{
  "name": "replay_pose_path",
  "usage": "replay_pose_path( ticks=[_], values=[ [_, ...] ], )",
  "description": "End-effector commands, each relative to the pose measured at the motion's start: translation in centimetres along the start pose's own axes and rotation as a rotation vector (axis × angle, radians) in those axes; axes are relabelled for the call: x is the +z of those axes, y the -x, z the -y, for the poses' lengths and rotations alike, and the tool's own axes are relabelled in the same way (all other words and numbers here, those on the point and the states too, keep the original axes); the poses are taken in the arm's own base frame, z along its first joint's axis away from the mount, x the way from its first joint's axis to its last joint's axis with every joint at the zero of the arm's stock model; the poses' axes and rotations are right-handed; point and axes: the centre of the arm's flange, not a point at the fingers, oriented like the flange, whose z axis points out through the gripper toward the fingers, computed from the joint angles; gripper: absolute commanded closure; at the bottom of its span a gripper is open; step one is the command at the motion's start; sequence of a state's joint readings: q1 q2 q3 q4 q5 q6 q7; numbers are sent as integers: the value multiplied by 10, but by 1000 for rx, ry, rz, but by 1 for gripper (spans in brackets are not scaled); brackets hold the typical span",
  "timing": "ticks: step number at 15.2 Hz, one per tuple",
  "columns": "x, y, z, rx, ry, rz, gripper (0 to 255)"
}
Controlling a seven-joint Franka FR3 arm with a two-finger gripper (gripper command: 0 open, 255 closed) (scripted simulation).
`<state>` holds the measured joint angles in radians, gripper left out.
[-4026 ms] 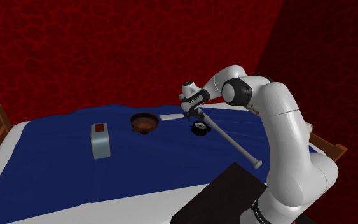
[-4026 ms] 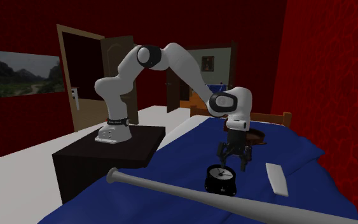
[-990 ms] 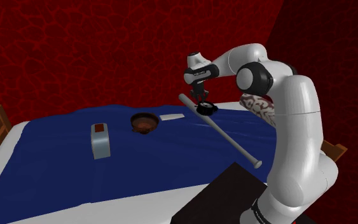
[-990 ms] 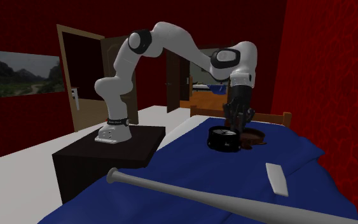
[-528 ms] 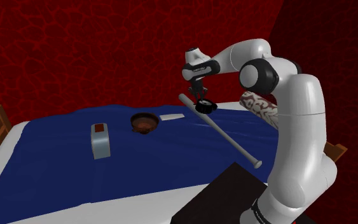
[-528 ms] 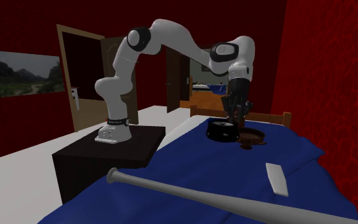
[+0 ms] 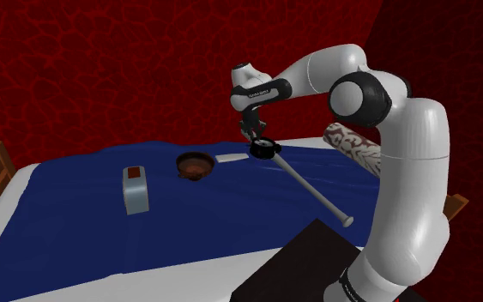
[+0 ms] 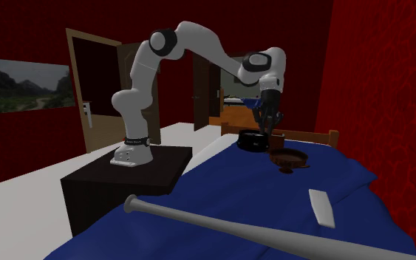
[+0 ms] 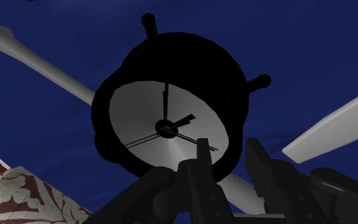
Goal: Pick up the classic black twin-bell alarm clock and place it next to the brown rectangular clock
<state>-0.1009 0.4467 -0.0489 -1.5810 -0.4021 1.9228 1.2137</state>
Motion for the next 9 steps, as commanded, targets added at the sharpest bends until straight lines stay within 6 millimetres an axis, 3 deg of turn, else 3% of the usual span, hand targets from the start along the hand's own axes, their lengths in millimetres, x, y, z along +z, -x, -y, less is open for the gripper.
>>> replay_pose_path(
  ticks=[1, 9],
  values=[
    [-9, 23, 6, 2, 0, 0, 255],
    [-48, 117, 34, 2, 0, 0, 255]
  ],
)
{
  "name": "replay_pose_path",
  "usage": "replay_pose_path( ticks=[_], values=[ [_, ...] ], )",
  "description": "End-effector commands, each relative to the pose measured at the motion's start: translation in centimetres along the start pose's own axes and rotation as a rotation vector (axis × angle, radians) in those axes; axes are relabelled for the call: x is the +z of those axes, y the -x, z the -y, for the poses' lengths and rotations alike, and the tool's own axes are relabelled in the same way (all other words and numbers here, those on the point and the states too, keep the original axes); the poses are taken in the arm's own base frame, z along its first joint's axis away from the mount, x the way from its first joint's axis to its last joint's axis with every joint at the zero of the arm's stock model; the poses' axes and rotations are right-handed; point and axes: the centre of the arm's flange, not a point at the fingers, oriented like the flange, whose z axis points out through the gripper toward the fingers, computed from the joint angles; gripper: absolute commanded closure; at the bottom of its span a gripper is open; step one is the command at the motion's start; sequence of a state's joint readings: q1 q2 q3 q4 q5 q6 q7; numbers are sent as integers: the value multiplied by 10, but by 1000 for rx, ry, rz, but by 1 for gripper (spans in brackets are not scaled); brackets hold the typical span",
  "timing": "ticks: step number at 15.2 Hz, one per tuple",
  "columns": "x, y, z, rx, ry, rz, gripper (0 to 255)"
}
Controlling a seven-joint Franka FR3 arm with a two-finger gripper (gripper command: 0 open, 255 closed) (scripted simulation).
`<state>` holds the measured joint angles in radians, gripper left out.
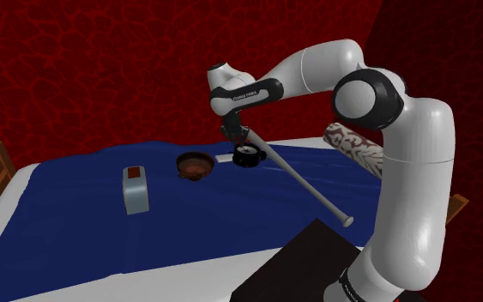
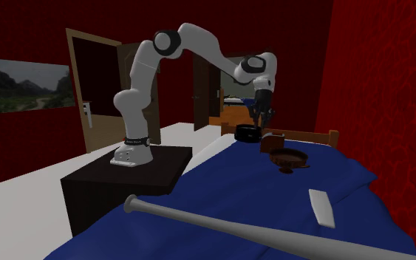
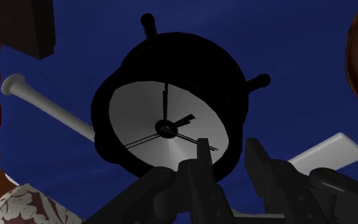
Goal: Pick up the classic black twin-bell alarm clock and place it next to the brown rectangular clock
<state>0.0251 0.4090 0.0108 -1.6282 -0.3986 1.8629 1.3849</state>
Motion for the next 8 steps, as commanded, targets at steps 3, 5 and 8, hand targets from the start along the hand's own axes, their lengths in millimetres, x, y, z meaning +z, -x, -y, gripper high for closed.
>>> replay_pose_path(
  ticks=[3, 5, 8],
  values=[
    [-22, 48, 14, 1, 0, -1, 255],
    [-31, 72, 21, 1, 0, -1, 255],
    [-46, 107, 31, 1, 0, -1, 255]
  ],
)
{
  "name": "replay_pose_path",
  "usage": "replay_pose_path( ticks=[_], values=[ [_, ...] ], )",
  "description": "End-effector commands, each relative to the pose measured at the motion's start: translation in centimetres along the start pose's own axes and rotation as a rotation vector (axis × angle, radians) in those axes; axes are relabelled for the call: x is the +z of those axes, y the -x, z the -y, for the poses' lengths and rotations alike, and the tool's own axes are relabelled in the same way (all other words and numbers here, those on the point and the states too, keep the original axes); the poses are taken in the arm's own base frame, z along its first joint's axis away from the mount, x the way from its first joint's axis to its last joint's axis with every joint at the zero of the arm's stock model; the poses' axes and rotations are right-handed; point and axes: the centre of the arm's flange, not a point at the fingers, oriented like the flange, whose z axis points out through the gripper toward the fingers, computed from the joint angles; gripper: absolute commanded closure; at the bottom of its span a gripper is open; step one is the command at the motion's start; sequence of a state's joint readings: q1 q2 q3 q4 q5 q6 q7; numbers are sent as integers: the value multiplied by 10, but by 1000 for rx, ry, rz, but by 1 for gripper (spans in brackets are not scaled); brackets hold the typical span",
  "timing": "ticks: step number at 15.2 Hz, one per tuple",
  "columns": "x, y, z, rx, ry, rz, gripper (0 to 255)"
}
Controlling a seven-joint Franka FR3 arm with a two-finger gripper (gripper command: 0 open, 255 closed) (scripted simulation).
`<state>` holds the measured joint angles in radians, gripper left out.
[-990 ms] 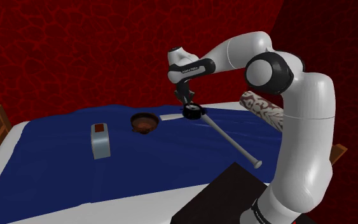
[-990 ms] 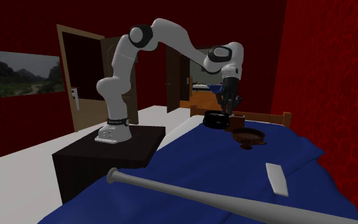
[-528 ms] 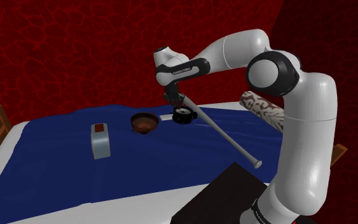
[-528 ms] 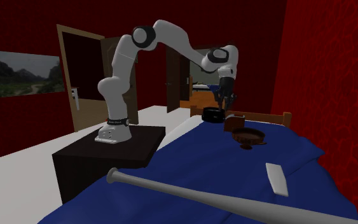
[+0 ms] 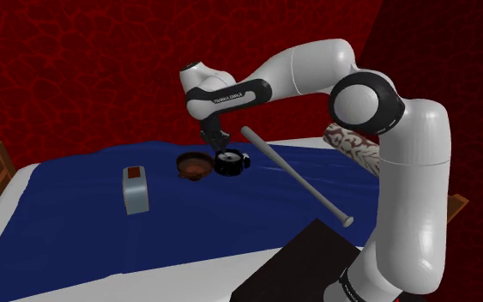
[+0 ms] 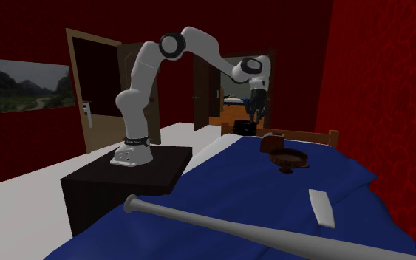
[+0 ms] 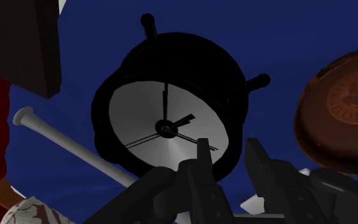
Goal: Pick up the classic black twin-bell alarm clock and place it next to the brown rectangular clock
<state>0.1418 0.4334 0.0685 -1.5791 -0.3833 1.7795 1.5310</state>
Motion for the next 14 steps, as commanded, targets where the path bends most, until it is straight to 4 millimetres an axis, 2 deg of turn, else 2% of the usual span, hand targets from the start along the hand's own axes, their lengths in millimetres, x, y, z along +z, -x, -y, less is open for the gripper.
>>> replay_pose_path(
  ticks=[1, 8, 14],
  values=[
    [-11, 23, 7, 1, 0, 0, 255],
    [-44, 102, 30, 1, 0, 0, 255],
    [-14, 111, 39, 1, 0, 0, 255]
  ],
)
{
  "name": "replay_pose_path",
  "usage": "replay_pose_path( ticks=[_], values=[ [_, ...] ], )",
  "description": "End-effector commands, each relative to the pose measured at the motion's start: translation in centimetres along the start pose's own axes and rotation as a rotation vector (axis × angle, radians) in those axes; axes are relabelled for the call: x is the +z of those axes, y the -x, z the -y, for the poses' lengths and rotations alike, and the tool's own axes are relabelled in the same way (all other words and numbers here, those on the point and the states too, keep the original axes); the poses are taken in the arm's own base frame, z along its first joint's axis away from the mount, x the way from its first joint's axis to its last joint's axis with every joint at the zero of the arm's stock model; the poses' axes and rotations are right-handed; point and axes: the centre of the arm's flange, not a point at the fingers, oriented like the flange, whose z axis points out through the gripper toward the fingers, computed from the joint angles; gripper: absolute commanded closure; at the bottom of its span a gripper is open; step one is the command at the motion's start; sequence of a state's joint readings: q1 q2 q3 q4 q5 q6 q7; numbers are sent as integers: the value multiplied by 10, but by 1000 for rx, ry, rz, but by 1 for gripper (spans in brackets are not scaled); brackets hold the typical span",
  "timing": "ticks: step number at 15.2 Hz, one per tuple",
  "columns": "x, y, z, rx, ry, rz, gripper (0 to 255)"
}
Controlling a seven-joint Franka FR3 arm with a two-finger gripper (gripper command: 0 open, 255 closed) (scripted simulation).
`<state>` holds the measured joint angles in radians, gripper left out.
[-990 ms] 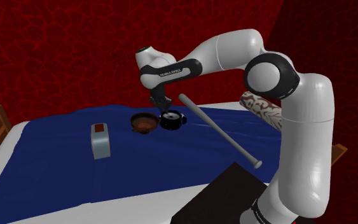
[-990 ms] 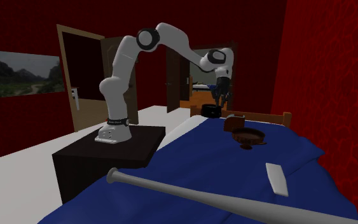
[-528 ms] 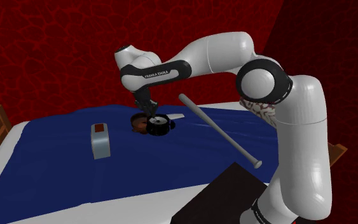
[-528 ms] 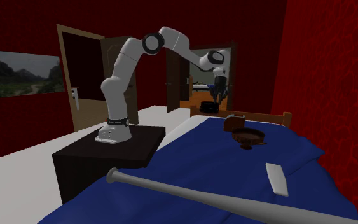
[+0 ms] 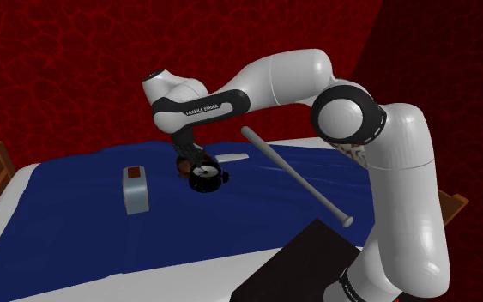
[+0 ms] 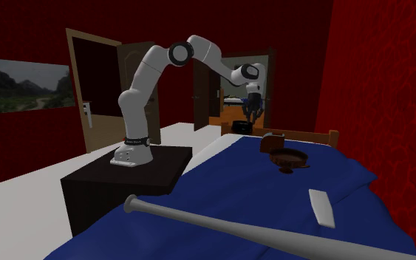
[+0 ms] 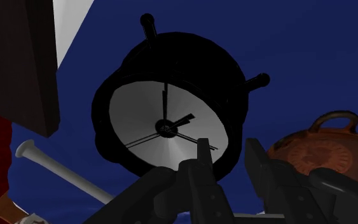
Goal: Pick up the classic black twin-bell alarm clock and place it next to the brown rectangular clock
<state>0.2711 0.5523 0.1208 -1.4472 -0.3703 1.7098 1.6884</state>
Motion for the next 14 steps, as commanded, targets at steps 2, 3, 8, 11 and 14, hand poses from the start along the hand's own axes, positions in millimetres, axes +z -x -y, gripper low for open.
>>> replay_pose_path(
  ticks=[2, 3, 8, 11, 14],
  values=[
    [15, 5, 3, 0, -1, 0, 255],
    [20, 7, 5, 0, -1, 0, 255],
    [44, 15, 12, 0, -1, 0, 255],
    [59, 20, 16, 0, -1, 0, 255],
    [73, 24, 20, 0, -1, 0, 255]
  ],
)
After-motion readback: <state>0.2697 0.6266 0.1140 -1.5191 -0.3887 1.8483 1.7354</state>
